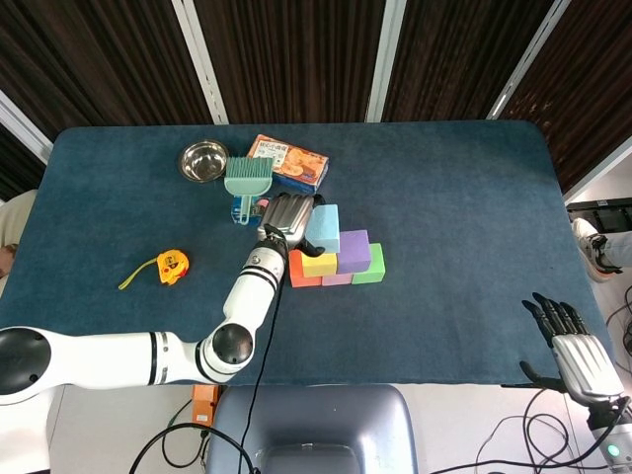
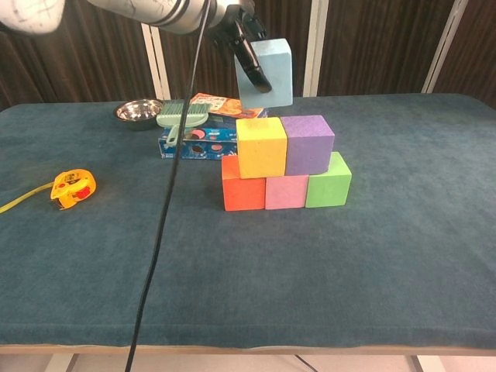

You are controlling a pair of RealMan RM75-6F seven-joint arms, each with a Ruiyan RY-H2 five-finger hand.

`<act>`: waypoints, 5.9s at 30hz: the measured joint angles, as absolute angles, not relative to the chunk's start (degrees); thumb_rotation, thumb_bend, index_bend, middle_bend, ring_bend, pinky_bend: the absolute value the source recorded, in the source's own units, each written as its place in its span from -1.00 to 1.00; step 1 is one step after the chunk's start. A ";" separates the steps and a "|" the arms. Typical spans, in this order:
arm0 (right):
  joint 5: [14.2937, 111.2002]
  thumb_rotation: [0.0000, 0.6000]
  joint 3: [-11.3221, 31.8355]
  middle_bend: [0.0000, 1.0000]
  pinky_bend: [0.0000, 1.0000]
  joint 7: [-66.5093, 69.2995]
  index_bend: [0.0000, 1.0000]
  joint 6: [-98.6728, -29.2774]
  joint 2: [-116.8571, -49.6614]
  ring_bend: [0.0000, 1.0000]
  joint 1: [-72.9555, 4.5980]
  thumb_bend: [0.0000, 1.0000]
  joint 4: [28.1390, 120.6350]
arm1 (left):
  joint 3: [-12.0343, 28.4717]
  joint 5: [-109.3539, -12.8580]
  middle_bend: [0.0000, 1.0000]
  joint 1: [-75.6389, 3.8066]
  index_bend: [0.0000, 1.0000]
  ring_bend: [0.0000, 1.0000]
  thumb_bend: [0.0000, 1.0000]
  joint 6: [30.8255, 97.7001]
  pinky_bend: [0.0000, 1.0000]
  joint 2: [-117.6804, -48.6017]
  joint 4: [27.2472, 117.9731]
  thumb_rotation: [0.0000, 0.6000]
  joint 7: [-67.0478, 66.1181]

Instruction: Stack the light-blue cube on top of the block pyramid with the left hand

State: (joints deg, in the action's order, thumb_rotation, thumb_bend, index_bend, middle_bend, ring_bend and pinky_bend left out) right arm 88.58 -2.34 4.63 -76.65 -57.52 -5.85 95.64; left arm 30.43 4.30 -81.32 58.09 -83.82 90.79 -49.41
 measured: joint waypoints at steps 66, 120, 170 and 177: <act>87.76 1.00 -2.03 -1.00 -1.00 4.69 -1.00 -76.21 -57.16 -1.00 -5.81 -0.58 96.02 | 22.74 -11.57 -0.03 -80.68 0.19 -0.34 -0.52 53.19 -0.60 -91.61 81.20 0.54 -40.17; 86.98 1.00 -1.80 -1.00 -1.00 4.37 -1.00 -75.68 -57.00 -1.00 -5.89 -0.58 96.31 | 18.87 -18.11 -0.07 -80.75 -0.14 -0.39 -0.82 48.37 -0.65 -90.04 79.15 0.34 -35.51; 86.49 1.00 -1.59 -1.00 -1.00 3.95 -1.00 -75.37 -57.02 -1.00 -5.98 -0.58 96.45 | 18.47 -24.45 -0.13 -79.06 -0.33 -0.43 -1.00 47.12 -0.67 -90.22 77.71 0.76 -30.42; 86.46 1.00 -1.58 -1.00 -1.00 3.87 -1.00 -75.30 -57.00 -1.00 -6.02 -0.58 96.52 | 18.28 -23.57 -0.13 -79.20 -0.33 -0.44 -1.00 47.08 -0.68 -90.03 77.76 0.56 -30.78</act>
State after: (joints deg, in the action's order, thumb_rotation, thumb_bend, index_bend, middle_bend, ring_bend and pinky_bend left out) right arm 86.46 -1.58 3.87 -75.30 -57.00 -6.02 96.52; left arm 18.28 -23.57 -79.20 47.08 -90.03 77.76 -30.78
